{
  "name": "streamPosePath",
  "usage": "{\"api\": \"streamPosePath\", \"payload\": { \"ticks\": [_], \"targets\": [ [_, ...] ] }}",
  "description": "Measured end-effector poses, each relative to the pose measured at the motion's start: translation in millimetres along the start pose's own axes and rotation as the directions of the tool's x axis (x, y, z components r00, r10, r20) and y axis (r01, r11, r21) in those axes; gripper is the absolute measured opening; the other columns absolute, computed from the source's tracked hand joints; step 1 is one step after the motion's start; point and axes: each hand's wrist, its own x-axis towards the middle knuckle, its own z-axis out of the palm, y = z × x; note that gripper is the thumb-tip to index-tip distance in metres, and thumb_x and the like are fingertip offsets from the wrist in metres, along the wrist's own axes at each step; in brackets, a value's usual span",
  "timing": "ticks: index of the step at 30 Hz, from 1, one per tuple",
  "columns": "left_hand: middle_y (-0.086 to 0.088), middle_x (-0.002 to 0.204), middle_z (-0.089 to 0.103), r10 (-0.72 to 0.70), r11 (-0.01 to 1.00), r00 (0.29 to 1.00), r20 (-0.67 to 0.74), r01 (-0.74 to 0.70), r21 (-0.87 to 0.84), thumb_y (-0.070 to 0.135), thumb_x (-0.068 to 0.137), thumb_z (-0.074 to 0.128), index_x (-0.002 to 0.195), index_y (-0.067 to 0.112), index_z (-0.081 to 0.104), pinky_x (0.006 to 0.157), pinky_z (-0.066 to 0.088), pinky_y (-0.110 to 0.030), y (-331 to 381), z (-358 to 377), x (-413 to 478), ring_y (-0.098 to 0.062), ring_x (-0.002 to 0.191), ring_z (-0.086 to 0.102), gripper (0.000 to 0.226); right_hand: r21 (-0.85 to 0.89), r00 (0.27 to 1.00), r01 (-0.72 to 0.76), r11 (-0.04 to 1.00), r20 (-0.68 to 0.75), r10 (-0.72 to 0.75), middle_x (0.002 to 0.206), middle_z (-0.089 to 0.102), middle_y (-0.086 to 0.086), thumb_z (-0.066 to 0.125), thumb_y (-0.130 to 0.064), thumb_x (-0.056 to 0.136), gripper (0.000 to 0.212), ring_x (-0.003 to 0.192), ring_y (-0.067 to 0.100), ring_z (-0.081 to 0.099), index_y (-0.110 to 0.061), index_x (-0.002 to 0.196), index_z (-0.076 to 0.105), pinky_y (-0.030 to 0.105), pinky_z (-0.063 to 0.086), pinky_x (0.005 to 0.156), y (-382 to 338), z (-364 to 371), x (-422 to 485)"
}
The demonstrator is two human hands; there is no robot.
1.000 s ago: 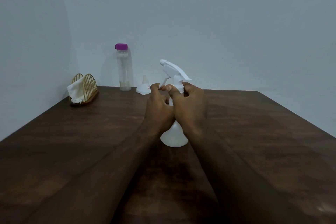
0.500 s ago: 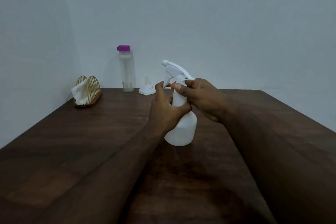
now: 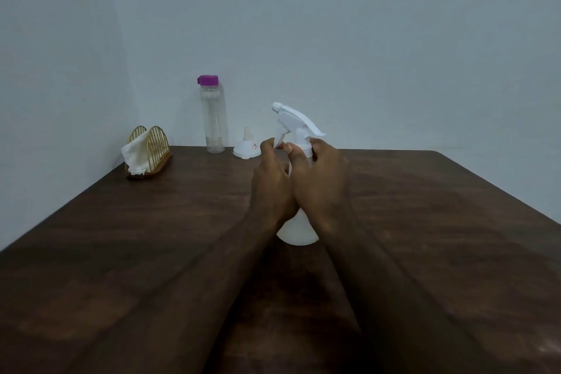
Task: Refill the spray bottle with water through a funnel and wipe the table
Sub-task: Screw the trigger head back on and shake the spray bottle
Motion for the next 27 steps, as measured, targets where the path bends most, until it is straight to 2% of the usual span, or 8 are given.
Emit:
{"api": "streamPosePath", "payload": {
  "ticks": [5, 8, 12, 16, 19, 21, 24, 27],
  "targets": [
    [0.005, 0.107, 0.064, 0.003, 0.996, 1.0, 0.02, -0.001, -0.094, 0.048, 0.086, 0.058, 0.141, 0.02, 0.028, 0.082, 0.054, -0.037, 4.7, 0.3, -11.3, -0.018, 0.098, 0.066, 0.068, 0.088, 0.999, 0.006, 0.996, 0.042, -0.01, 0.08, 0.063, -0.012, 0.059, -0.037, 0.096, 0.021, 0.074, 0.002, 0.06, -0.017, 0.099, 0.065, 0.005, 0.04, 0.059, 8.4, -3.8, -5.2],
    [0.015, 0.094, 0.065, 0.01, 0.992, 0.999, 0.04, -0.005, -0.126, 0.051, 0.08, 0.061, 0.145, 0.024, 0.021, 0.076, 0.052, -0.031, 1.6, 0.7, -16.7, -0.009, 0.094, 0.066, 0.081, 0.161, 0.997, -0.017, 0.987, 0.083, 0.004, 0.072, 0.066, -0.009, 0.061, -0.038, 0.095, 0.021, 0.069, 0.001, 0.064, -0.017, 0.096, 0.065, 0.01, 0.044, 0.06, 9.0, -6.4, -5.2],
    [0.02, 0.083, 0.064, 0.035, 0.99, 0.996, 0.079, -0.023, -0.14, 0.05, 0.074, 0.067, 0.148, 0.023, 0.018, 0.077, 0.055, -0.035, -0.4, 1.3, -20.1, -0.003, 0.087, 0.066, 0.093, 0.25, 0.989, -0.116, 0.961, 0.117, 0.089, 0.079, 0.072, 0.004, 0.069, -0.033, 0.089, 0.02, 0.074, 0.016, 0.071, -0.014, 0.093, 0.068, 0.031, 0.058, 0.066, 4.5, -14.0, -3.3],
    [0.014, 0.101, 0.065, 0.033, 0.982, 0.991, 0.13, -0.007, -0.191, 0.061, 0.061, 0.063, 0.147, 0.018, 0.022, 0.088, 0.054, -0.04, -2.4, -2.5, -18.3, -0.01, 0.101, 0.064, 0.105, 0.156, 0.985, -0.144, 0.977, 0.121, 0.125, 0.082, 0.072, -0.002, 0.073, -0.035, 0.084, 0.027, 0.074, 0.006, 0.069, -0.012, 0.096, 0.069, 0.021, 0.053, 0.062, -4.1, -16.0, -0.3],
    [0.017, 0.104, 0.062, -0.046, 0.984, 0.984, 0.171, 0.074, -0.164, 0.065, 0.055, 0.069, 0.148, 0.022, 0.021, 0.08, 0.051, -0.023, -7.6, -7.9, -21.2, -0.001, 0.101, 0.062, 0.114, 0.126, 0.979, -0.155, 0.98, 0.155, 0.135, 0.084, 0.071, 0.01, 0.067, -0.036, 0.089, 0.029, 0.079, 0.021, 0.07, -0.007, 0.093, 0.068, 0.038, 0.057, 0.071, -9.6, -18.4, -4.1],
    [0.028, 0.1, 0.057, -0.065, 0.978, 0.981, 0.185, 0.1, -0.185, 0.066, 0.055, 0.072, 0.147, 0.024, 0.025, 0.073, 0.044, -0.011, -8.9, -11.7, -26.1, 0.011, 0.097, 0.058, 0.112, 0.126, 0.975, -0.136, 0.983, 0.192, 0.111, 0.083, 0.072, 0.008, 0.065, -0.035, 0.091, 0.025, 0.079, 0.019, 0.07, -0.011, 0.094, 0.069, 0.036, 0.056, 0.071, -11.0, -21.8, -7.9],
    [0.039, 0.102, 0.06, -0.072, 0.964, 0.976, 0.206, 0.12, -0.235, 0.059, 0.061, 0.075, 0.14, 0.027, 0.037, 0.071, 0.043, -0.001, -5.3, -17.0, -39.6, 0.019, 0.098, 0.056, 0.093, 0.178, 0.954, -0.156, 0.972, 0.283, 0.102, 0.078, 0.073, 0.0, 0.065, -0.031, 0.09, 0.016, 0.073, 0.009, 0.07, -0.017, 0.089, 0.071, 0.023, 0.052, 0.062, -12.2, -30.8, -14.7],
    [0.032, 0.105, 0.06, -0.125, 0.978, 0.951, 0.283, 0.166, -0.124, 0.073, 0.053, 0.07, 0.119, 0.042, 0.048, 0.084, 0.044, -0.005, 2.6, -34.1, -60.5, 0.014, 0.103, 0.057, 0.076, 0.208, 0.921, -0.17, 0.963, 0.381, 0.08, 0.073, 0.074, 0.004, 0.067, -0.028, 0.088, 0.02, 0.068, 0.013, 0.071, -0.011, 0.078, 0.072, 0.024, 0.053, 0.058, -12.8, -42.9, -21.5]
  ]
}}
